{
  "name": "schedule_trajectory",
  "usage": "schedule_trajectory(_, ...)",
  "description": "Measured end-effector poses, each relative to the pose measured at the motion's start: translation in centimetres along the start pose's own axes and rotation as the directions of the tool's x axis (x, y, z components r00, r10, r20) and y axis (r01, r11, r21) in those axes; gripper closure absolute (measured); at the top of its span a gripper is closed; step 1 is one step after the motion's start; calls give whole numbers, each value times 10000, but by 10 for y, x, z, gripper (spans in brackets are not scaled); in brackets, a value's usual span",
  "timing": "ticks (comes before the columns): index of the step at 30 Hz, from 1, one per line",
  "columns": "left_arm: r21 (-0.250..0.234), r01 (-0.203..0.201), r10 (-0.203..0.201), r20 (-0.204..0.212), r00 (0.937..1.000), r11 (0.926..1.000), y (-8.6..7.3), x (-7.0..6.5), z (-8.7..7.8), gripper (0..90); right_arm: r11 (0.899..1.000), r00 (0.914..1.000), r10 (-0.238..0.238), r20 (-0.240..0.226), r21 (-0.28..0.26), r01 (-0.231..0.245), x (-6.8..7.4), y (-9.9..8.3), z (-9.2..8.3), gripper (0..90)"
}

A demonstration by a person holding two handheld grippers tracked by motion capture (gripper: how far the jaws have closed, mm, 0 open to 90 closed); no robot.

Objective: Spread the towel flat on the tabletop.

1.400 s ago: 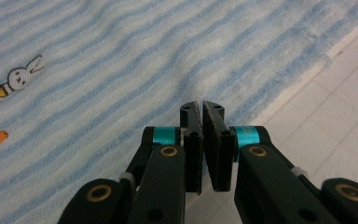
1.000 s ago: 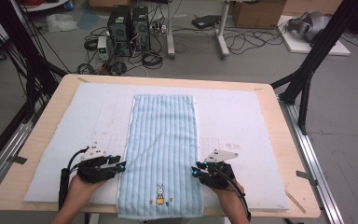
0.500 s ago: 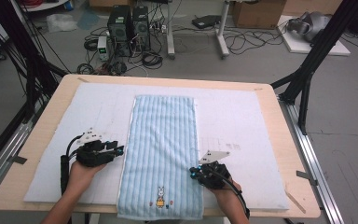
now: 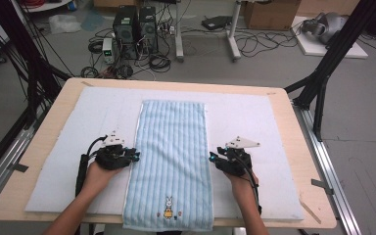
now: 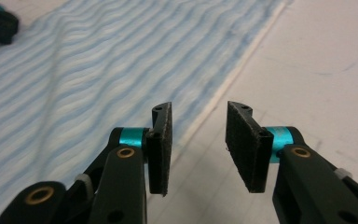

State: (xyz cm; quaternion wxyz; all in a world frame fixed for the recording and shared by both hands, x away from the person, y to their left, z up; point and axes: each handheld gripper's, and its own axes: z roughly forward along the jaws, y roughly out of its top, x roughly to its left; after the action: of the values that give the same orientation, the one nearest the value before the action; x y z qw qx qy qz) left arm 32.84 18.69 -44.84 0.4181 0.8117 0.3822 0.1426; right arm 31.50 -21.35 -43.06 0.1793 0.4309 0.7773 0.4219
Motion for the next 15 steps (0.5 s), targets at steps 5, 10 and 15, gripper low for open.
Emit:
schedule_trajectory(5,45,-479,480,-202,9986,9988,-2,2,-3,880,9999,10000,63,-74,-104,-63,-7,7,9,585)
schedule_trajectory(10,256,-265,272,-286,9992,9993,-6,7,-11,898,10000,10000,84,-41,-37,-84,-9,10,15,583)
schedule_trajectory(15,-40,295,-296,-209,9993,9996,-11,15,-18,869,9998,9994,142,303,132,-146,-13,14,26,589)
